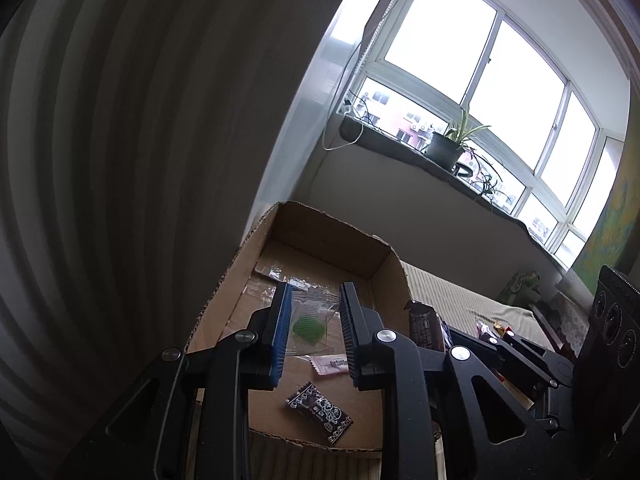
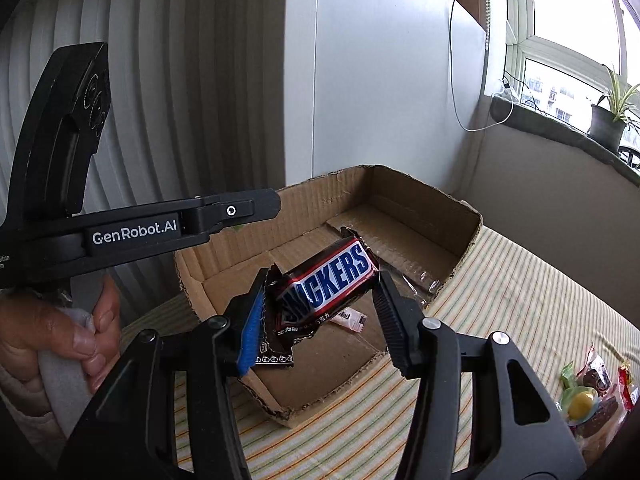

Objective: Organize snacks
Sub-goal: 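Carry the green candy and Snickers bar into the box and release both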

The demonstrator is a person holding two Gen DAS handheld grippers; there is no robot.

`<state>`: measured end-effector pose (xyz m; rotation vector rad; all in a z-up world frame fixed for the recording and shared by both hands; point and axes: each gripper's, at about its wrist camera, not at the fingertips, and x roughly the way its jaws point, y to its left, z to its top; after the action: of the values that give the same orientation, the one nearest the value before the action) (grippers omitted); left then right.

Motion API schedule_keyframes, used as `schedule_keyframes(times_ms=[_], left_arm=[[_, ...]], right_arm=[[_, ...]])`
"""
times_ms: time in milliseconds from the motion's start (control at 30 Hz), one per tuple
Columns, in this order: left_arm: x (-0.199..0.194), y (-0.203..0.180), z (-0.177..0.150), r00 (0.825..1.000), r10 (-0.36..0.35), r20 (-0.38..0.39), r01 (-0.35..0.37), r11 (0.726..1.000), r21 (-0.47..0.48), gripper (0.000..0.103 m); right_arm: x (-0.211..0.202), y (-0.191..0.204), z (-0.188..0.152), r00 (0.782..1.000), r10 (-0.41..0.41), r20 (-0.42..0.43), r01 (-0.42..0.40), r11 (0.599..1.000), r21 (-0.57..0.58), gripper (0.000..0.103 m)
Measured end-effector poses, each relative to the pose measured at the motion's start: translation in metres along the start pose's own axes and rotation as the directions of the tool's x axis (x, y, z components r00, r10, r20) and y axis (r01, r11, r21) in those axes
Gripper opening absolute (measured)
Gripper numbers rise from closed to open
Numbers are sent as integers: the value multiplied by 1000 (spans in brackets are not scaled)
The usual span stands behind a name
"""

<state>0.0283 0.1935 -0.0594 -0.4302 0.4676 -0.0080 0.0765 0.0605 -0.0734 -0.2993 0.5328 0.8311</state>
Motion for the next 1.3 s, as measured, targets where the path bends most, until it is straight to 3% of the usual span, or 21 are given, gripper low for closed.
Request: schedule_keyframes(times_ms=[167, 233, 267, 300, 567, 1033, 1300], left_arm=[[16, 6, -4, 999, 16, -40, -16, 1000, -9, 24], [16, 11, -5, 998, 44, -45, -44, 999, -16, 43], [15, 12, -5, 998, 58, -39, -59, 998, -24, 61], [12, 15, -5, 998, 57, -29, -58, 998, -36, 66], [1, 19, -1, 997, 72, -25, -74, 995, -71, 67], [-40, 33, 11, 991, 124, 55, -117, 986, -123, 71], [-43, 21, 12, 988, 144, 46, -138, 983, -117, 71]], right_arm=[[18, -7, -4, 999, -10, -33, 10, 1000, 4, 72], [15, -6, -6, 1000, -7, -23, 7, 1000, 1, 72], [14, -5, -6, 1000, -9, -20, 9, 1000, -2, 72], [14, -4, -6, 1000, -11, -21, 11, 1000, -5, 72], [-1, 0, -7, 1000, -12, -2, 12, 1000, 2, 73], [-32, 14, -8, 999, 0, 42, 0, 1000, -1, 74], [-54, -7, -27, 998, -28, 62, 24, 998, 66, 74]])
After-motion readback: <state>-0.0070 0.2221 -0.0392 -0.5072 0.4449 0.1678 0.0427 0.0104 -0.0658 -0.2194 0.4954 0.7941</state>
